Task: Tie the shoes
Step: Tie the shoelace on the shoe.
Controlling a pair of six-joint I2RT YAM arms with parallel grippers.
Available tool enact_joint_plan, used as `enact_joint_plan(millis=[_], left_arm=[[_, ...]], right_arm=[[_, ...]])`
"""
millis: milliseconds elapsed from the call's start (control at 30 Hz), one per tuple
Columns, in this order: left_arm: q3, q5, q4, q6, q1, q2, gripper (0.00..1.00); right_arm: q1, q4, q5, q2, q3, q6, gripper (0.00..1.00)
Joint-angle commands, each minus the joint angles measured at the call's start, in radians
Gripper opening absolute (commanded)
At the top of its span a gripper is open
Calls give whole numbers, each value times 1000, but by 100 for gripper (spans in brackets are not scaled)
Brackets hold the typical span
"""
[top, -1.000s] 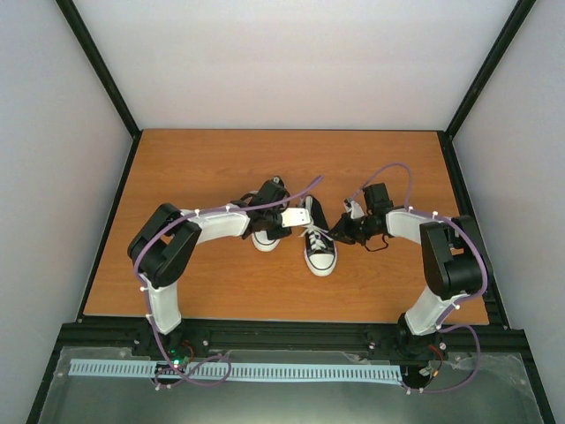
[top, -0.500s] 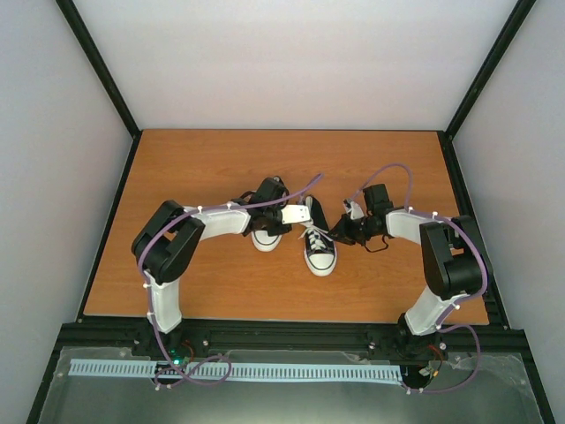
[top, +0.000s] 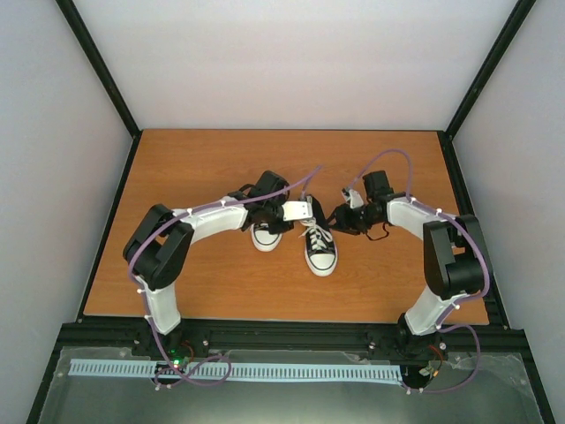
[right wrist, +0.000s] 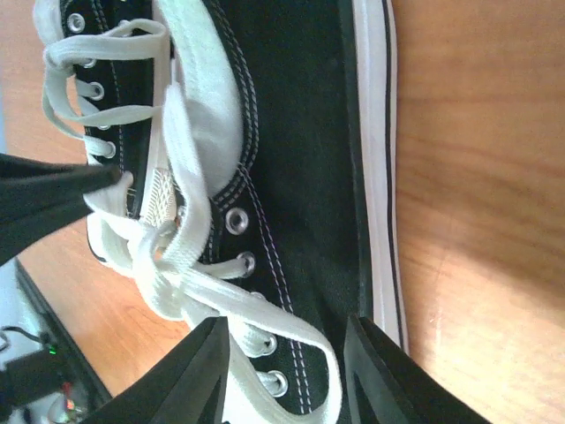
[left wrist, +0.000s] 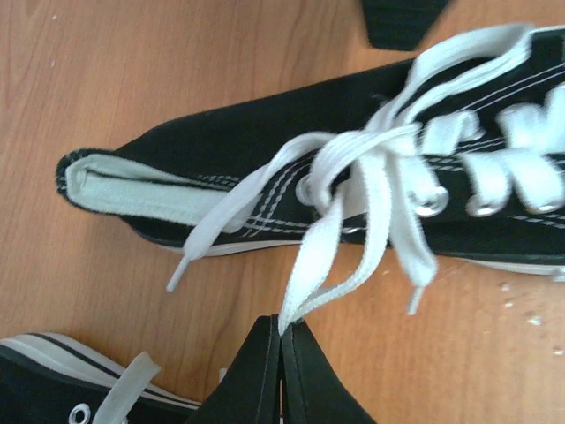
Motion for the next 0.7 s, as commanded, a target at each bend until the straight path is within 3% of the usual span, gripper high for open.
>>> enact_joint_plan(millis=[0, 267, 667], left_arm=[[6, 81, -76, -31, -24, -41, 1], [-27, 155, -206, -45, -38, -79, 1], [-84, 138, -170, -57, -59, -71, 1]], right_arm=[[-6, -151, 73, -19, 75, -97, 41], [13, -57, -9, -3, 88, -65, 51], [83, 27, -33, 61, 151, -32, 53]])
